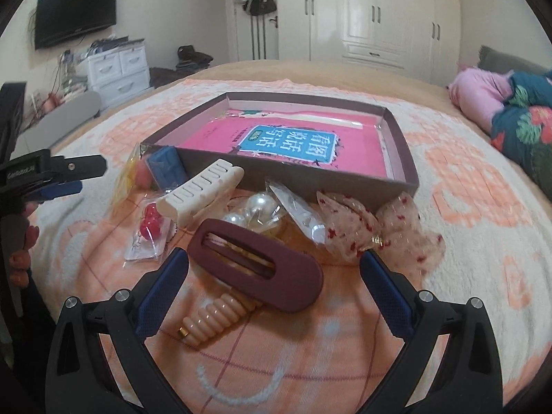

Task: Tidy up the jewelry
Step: 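Grasp the bagged yellow bangles with the left tool while the right grasps the maroon claw clip, then carry the bangles into the tray with the left tool while the right drops the maroon clip there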

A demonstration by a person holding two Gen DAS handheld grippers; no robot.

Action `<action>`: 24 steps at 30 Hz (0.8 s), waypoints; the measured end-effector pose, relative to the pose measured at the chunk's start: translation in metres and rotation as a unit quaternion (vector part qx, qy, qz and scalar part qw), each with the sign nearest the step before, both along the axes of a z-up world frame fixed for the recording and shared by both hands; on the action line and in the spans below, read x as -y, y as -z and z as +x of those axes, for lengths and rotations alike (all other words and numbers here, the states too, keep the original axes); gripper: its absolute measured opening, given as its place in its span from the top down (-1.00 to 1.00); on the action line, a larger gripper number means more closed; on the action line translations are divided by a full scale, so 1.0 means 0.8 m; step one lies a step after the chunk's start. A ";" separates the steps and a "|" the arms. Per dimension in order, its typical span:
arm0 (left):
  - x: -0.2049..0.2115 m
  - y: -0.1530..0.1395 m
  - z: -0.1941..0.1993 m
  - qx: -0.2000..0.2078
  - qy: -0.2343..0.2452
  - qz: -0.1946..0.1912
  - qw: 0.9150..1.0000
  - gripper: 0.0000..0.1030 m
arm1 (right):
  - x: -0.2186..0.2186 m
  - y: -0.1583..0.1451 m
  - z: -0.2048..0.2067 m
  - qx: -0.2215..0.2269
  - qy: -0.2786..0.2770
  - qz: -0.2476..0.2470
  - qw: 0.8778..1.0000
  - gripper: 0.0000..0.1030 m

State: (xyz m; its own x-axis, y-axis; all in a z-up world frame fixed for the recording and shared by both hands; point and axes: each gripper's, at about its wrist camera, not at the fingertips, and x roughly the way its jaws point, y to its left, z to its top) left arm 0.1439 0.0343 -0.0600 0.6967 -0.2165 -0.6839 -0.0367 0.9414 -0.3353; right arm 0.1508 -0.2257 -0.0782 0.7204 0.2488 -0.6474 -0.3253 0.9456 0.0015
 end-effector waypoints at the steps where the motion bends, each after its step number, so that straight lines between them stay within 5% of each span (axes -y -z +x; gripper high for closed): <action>1: 0.001 0.003 0.005 -0.005 0.003 -0.004 1.000 -0.79 | -0.004 -0.001 0.002 0.003 -0.004 -0.006 1.000 -0.87; 8: 0.012 0.014 0.026 -0.023 0.018 -0.017 0.999 -0.78 | -0.025 0.003 0.005 0.031 -0.042 -0.063 0.997 -0.60; 11: 0.014 0.016 0.033 -0.024 0.019 -0.021 0.999 -0.76 | -0.029 0.005 0.006 0.038 -0.052 -0.074 0.995 -0.31; 15: 0.015 0.018 0.036 -0.028 0.017 -0.015 0.999 -0.49 | -0.020 0.004 0.004 0.041 -0.054 -0.059 0.996 -0.12; 19: 0.016 0.017 0.033 -0.025 0.031 -0.020 0.999 0.04 | -0.008 -0.005 0.002 0.036 -0.048 -0.032 0.998 0.10; 24: 0.027 0.013 0.023 -0.016 0.055 -0.007 0.998 0.19 | 0.009 -0.009 -0.005 0.010 -0.043 0.011 0.999 0.25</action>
State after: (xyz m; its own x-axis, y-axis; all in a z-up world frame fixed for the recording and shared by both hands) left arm 0.1619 0.0128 -0.0706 0.6461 -0.3004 -0.7016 0.0566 0.9356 -0.3485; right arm 0.1464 -0.2328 -0.0710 0.7086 0.3243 -0.6267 -0.4057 0.9139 0.0143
